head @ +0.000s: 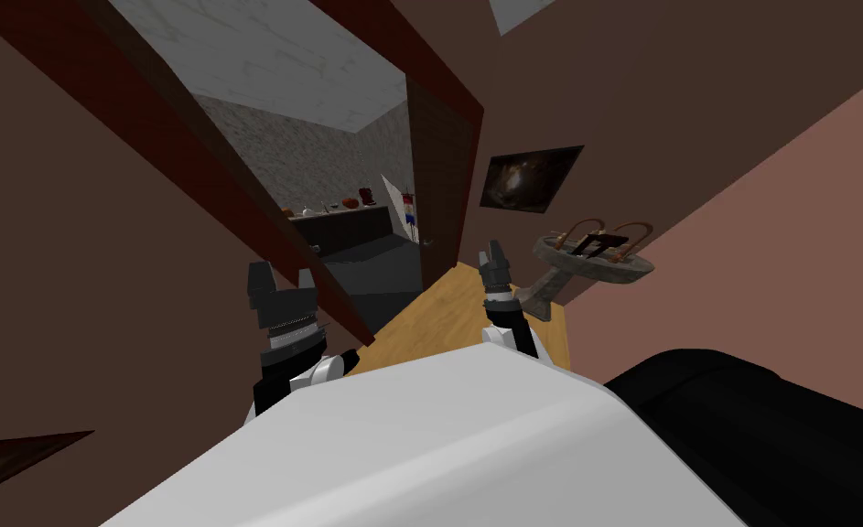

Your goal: Push the door open

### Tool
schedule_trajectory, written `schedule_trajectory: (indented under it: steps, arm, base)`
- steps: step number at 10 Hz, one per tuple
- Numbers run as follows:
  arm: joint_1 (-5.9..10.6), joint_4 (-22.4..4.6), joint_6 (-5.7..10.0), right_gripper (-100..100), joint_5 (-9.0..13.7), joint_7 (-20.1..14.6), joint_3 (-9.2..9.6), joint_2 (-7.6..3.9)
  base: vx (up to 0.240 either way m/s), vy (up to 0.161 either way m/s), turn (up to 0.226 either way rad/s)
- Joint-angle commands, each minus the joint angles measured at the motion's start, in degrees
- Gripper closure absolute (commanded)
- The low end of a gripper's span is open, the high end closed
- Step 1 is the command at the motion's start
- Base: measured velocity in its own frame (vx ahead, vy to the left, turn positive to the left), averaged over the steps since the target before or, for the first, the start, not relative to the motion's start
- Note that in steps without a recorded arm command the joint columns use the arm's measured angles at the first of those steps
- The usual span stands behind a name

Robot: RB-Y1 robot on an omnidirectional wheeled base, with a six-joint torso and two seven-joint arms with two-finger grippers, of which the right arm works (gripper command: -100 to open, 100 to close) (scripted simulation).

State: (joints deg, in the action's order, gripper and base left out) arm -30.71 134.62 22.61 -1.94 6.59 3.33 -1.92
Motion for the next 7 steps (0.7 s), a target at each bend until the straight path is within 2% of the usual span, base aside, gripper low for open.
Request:
schedule_trajectory:
  steps: [1,3,5,7]
  arm:
    - [0.81,-2.2,0.51,-100,0.2,-0.2,0.27,-0.37]
    - [1.89,-5.0,1.19,-100,0.5,-0.6,0.63,-0.79]
    - [2.64,-7.0,1.66,-100,0.7,-0.8,0.88,-1.05]
    - [3.83,-10.2,2.41,-100,1.0,-1.1,1.27,-1.45]
  base:
    - [0.082,-0.031,0.063]
    - [0.158,-0.088,0.104]
    - [0.137,-0.039,0.043]
    - [0.120,-0.056,0.093]
